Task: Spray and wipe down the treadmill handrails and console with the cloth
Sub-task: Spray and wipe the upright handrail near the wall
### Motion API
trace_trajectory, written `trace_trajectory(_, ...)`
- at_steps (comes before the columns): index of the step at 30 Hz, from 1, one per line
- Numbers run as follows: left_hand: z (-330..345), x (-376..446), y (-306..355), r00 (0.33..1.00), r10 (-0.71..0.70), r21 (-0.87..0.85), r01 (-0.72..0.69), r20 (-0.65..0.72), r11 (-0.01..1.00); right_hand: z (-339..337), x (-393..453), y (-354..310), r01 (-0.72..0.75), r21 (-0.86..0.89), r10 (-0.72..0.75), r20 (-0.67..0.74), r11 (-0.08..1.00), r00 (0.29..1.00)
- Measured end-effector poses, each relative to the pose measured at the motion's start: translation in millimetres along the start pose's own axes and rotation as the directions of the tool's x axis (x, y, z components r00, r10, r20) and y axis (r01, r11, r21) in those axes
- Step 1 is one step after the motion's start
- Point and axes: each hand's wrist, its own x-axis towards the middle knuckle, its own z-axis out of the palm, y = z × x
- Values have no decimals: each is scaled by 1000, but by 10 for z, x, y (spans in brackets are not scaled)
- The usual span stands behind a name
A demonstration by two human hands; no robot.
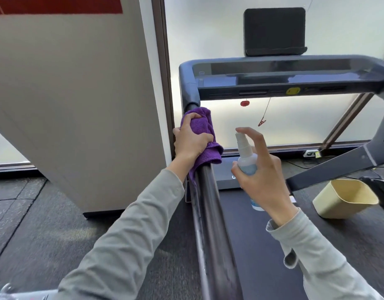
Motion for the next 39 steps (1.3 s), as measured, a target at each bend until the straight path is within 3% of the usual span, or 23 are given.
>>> trace_trajectory(10,10,330,91,997,-67,12,67,35,998,15,68,-139,-59,16,60,-8,998,998)
trace_trajectory(19,-90,-588,-97,996,48,-80,-42,74,996,-135,-265,-285,-70,-3,69,-37,998,997)
trace_trajectory(29,-193,-1264,-19,996,34,-90,-26,84,996,-250,-584,-326,-70,14,70,-15,997,997)
trace_trajectory(36,-294,-2144,-189,991,80,-215,-55,107,975,-434,-814,-351,-48,24,48,-7,999,999)
trace_trajectory(39,-263,-2137,-178,997,54,-235,-38,63,971,-467,-824,-369,-26,27,26,3,999,1000)
